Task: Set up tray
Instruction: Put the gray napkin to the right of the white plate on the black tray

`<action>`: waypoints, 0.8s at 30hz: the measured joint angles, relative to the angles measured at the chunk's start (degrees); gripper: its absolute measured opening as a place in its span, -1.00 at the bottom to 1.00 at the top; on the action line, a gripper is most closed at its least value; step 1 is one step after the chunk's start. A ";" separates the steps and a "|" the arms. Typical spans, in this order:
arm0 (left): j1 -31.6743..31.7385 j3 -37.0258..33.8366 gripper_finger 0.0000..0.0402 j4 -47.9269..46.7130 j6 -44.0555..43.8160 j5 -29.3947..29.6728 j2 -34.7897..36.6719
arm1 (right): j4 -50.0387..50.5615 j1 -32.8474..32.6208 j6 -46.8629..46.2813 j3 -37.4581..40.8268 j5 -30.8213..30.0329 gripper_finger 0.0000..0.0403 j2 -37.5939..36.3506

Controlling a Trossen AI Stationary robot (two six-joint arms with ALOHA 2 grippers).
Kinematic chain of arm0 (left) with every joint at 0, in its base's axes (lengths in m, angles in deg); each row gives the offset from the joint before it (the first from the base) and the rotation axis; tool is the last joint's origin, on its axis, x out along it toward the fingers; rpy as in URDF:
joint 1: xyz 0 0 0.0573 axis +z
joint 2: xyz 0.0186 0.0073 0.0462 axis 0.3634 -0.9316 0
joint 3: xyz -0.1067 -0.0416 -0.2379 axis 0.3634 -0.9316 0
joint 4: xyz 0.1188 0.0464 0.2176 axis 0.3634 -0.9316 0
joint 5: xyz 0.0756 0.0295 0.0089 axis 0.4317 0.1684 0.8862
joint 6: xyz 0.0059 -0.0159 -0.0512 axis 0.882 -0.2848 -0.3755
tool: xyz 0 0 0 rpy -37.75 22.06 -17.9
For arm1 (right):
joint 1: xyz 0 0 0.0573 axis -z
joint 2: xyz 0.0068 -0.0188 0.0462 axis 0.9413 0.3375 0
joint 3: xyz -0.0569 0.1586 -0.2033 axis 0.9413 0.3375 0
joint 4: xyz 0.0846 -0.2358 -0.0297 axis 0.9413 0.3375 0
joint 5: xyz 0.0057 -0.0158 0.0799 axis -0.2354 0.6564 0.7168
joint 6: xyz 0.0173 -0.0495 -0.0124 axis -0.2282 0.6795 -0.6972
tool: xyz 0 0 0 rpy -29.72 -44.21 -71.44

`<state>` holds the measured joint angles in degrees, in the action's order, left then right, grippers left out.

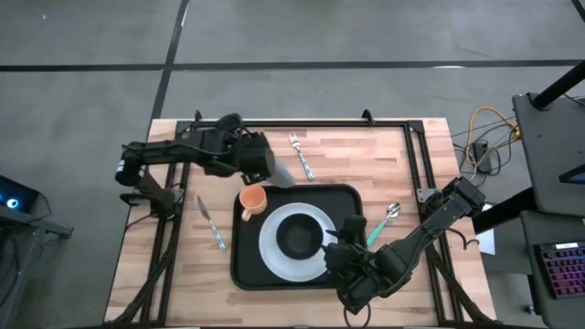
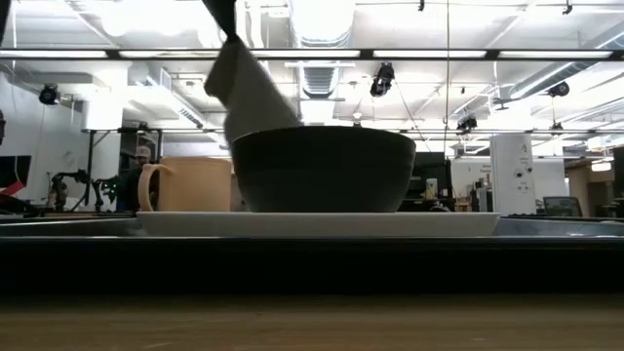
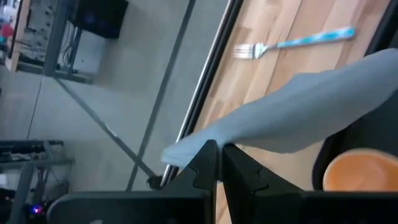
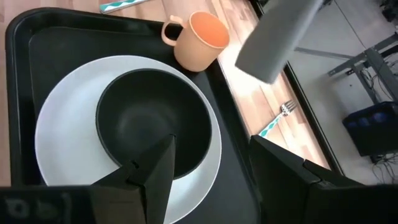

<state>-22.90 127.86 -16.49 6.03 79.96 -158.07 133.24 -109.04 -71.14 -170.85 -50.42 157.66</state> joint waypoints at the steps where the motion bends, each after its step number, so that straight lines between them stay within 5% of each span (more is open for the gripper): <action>1: 0.00 0.98 -1.00 0.18 0.80 -0.02 -0.76 | 0.45 0.00 -0.34 0.01 -0.23 -0.04 0.00; 11: -1.63 4.00 -1.00 -0.08 2.42 -0.50 -2.62 | 12.61 0.41 -16.88 0.24 -3.84 0.02 0.00; 18: -5.05 4.00 -1.00 -0.08 3.67 -1.32 -1.05 | 12.52 5.35 -12.85 0.26 -0.96 0.35 0.00; 24: -9.11 4.21 -1.00 -0.13 6.58 -1.79 -0.61 | 8.77 9.94 0.27 0.30 3.49 0.52 -0.47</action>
<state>-32.00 132.07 -16.61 12.60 78.17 -158.68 142.01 -99.10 -70.87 -170.55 -46.92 157.19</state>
